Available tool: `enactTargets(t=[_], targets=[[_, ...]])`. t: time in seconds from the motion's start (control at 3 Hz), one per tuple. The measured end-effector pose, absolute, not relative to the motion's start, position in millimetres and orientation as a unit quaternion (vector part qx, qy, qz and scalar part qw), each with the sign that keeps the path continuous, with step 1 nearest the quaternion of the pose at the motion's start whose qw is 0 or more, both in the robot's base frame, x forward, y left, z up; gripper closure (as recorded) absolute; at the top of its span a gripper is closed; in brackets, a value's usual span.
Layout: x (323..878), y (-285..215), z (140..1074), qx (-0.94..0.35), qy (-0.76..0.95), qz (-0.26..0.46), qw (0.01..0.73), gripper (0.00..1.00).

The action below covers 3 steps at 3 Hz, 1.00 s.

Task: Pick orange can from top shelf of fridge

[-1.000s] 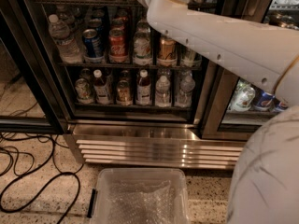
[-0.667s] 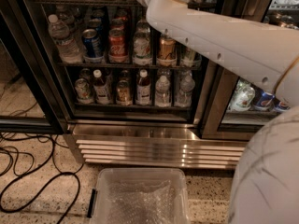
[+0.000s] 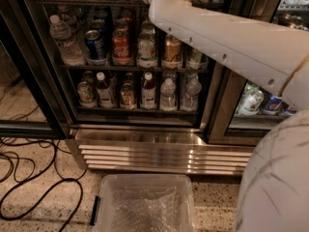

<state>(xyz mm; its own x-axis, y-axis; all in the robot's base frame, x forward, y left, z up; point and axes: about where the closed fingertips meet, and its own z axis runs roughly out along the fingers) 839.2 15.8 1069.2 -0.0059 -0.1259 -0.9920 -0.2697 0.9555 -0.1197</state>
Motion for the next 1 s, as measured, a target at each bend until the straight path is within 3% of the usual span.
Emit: enactTargets(t=[1.0], targets=[[849.5, 16.7, 1084.4, -0.125, 0.702, 0.056, 0.699, 1.00]])
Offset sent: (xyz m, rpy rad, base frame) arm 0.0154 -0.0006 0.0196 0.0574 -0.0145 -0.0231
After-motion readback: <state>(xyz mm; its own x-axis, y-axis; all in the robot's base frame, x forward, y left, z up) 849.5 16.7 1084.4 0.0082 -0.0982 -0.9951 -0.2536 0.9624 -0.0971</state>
